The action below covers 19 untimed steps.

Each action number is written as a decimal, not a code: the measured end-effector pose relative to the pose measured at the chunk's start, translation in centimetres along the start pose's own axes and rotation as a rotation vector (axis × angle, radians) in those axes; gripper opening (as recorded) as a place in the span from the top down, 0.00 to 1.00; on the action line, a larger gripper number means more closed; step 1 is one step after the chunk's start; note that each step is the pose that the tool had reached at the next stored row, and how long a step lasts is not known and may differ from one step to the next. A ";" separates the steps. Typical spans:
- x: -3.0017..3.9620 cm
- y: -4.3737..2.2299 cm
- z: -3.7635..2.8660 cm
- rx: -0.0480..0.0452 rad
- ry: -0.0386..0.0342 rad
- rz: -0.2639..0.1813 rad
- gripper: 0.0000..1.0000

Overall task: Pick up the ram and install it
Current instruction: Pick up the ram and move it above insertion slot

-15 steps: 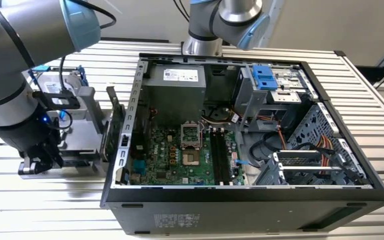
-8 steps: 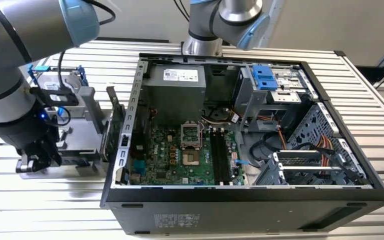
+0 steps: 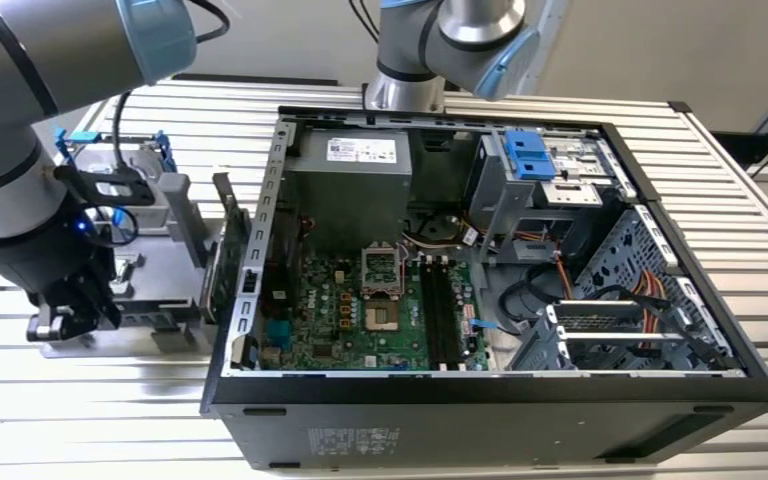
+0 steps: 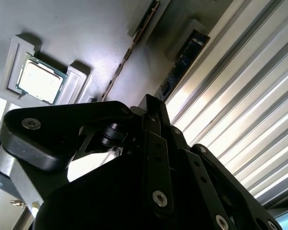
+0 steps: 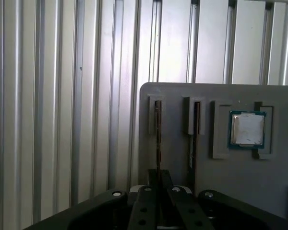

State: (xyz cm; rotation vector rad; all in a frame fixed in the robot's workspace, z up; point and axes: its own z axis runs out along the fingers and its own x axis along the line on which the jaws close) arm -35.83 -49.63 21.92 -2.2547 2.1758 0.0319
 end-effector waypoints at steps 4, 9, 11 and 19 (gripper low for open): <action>-0.01 0.00 -0.32 0.0000 0.0000 0.000 1.00; -0.01 0.01 -0.71 0.0000 -0.0001 0.000 1.00; -0.02 0.01 -1.22 0.0000 -0.0001 0.000 1.00; -0.03 0.00 -1.78 0.0000 -0.0001 0.000 1.00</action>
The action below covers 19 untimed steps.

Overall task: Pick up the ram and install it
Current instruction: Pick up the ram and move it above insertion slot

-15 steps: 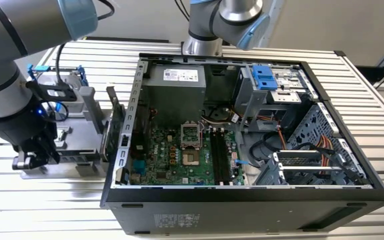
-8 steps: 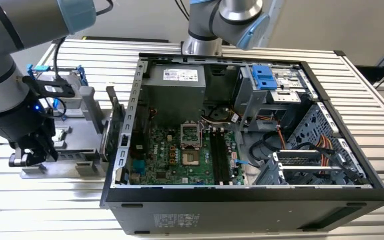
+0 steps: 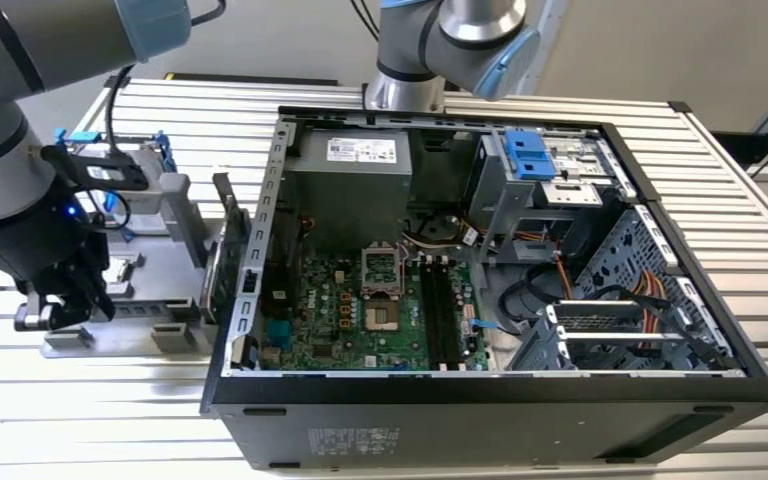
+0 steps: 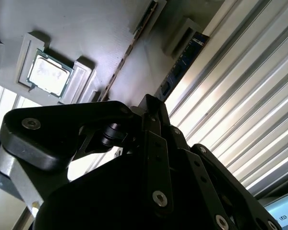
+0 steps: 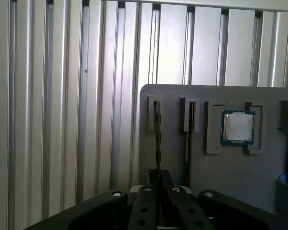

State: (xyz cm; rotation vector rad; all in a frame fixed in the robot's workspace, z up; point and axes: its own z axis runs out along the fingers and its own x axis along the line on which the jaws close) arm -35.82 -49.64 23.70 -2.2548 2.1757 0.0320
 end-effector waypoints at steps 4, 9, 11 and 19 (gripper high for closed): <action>-0.02 0.01 -0.30 0.0000 0.0000 0.000 1.00; -0.02 0.02 -0.69 0.0000 0.0000 0.000 1.00; -0.03 0.02 -0.84 0.0001 0.0000 0.001 1.00; -0.04 0.03 -1.56 0.0002 0.0000 0.003 1.00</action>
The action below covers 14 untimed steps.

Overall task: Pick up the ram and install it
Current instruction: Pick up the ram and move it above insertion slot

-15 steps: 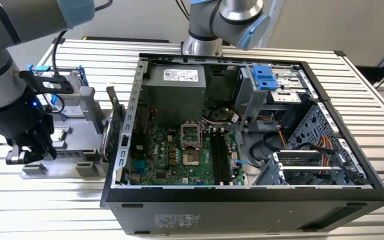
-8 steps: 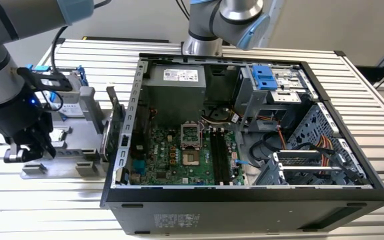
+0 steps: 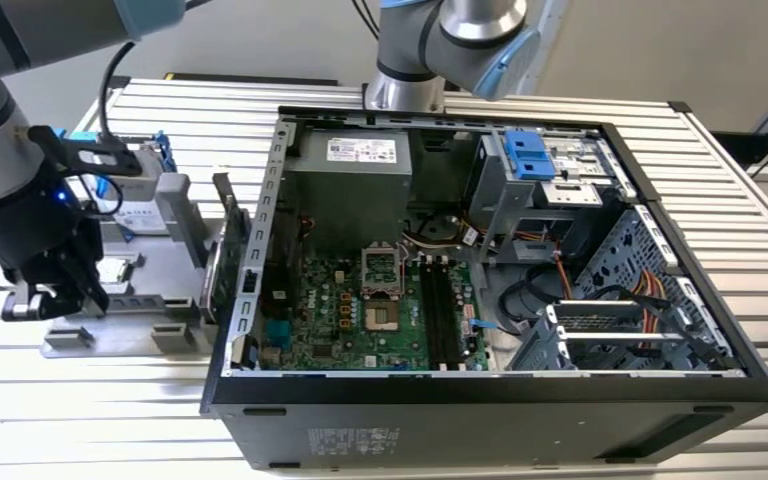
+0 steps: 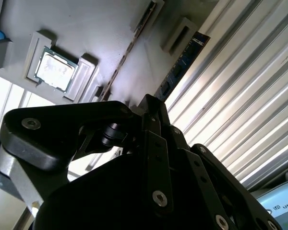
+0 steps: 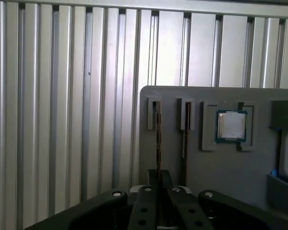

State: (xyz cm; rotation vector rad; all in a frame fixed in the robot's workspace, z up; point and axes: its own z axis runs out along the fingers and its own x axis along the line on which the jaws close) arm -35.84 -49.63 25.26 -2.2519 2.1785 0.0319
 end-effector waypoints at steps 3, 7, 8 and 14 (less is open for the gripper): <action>-0.01 0.00 -0.29 0.0000 0.0000 0.001 1.00; -0.01 0.01 -0.76 0.0000 0.0000 0.001 1.00; -0.02 0.00 -0.88 0.0001 0.0000 0.002 1.00; -0.03 0.01 -1.59 0.0000 0.0000 0.002 1.00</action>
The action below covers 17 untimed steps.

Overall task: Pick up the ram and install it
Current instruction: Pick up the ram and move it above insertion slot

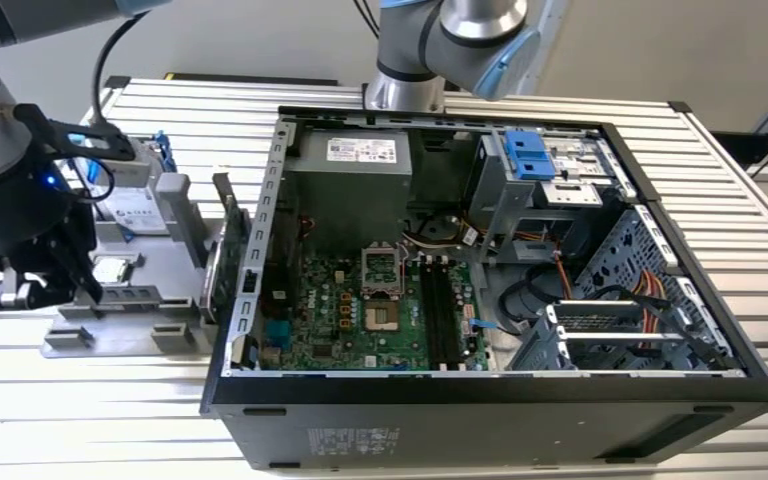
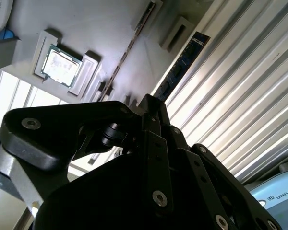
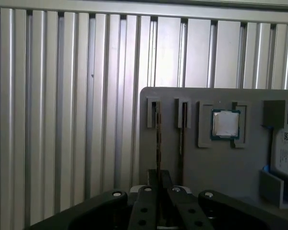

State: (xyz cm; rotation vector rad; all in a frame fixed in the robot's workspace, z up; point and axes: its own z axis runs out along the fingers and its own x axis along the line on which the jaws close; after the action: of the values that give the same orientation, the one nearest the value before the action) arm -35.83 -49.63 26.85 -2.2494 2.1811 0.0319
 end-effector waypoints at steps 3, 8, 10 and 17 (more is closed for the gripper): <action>-0.01 0.00 -0.35 0.0000 0.0000 0.000 1.00; -0.02 0.01 -0.94 0.0000 0.0000 0.001 1.00; -0.02 0.01 -1.16 0.0001 -0.0001 0.001 1.00; -0.04 0.02 -1.94 0.0001 -0.0001 0.001 1.00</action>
State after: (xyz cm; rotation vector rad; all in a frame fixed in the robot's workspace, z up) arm -35.83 -49.63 28.79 -2.2477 2.1827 0.0319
